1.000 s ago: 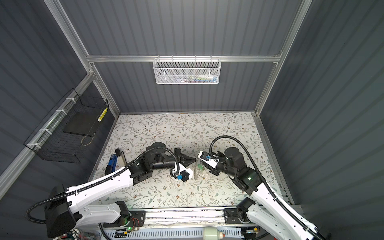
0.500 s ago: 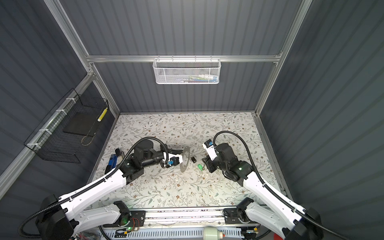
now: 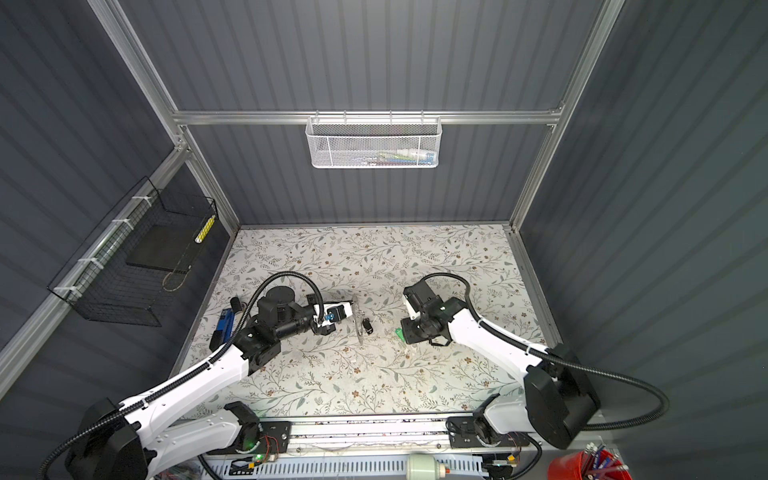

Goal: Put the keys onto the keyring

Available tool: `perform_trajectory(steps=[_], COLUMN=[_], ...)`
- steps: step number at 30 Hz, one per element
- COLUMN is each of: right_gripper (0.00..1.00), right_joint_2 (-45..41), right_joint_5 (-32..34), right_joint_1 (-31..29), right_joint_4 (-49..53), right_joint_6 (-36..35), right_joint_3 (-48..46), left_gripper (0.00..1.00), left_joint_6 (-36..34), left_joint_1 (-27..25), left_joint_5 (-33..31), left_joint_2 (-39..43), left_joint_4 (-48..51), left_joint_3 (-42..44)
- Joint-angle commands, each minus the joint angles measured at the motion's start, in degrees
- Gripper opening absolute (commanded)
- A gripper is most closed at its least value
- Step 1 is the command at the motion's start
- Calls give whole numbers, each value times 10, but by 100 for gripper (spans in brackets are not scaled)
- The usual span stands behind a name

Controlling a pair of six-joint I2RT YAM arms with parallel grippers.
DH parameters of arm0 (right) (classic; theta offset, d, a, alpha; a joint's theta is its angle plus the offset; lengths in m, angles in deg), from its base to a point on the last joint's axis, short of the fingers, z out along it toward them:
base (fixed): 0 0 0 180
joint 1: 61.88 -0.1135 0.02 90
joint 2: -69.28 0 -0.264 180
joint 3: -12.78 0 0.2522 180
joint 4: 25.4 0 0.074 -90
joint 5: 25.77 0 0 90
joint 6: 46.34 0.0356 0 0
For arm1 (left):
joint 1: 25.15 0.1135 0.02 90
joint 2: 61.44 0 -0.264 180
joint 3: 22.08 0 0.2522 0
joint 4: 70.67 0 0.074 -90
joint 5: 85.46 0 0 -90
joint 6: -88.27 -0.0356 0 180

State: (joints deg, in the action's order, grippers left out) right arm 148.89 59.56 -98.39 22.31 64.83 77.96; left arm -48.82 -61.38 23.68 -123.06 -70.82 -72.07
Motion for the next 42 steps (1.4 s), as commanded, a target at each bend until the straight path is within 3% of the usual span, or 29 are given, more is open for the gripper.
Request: perform_trajectory(steps=[1,7,20,30,36,42], right_gripper=[37,37,36,33,32,18], right_joint_2=[44,120,190,148,-56,-239], right_joint_5=[9,5,23,40,12,-179], right_joint_1=[-11,-21,-23,-21,-27,-28], right_joint_4=[45,73,87,60,-97,-295], right_joint_6=[57,61,64,41,-109,-300], right_joint_3=[30,74,110,87,0,-119], left_gripper=[0,0,0,0,0,0], left_joint_6=[40,62,73,89,114,165], left_joint_1=[7,8,8,8,10,11], left_joint_5=[12,4,26,78,149,238], left_joint_2=[-10,-9,2,-3,1,-7], left_joint_4=[-53,-87,-101,-133,-150,-163], left_joint_3=[8,26,43,53,53,32])
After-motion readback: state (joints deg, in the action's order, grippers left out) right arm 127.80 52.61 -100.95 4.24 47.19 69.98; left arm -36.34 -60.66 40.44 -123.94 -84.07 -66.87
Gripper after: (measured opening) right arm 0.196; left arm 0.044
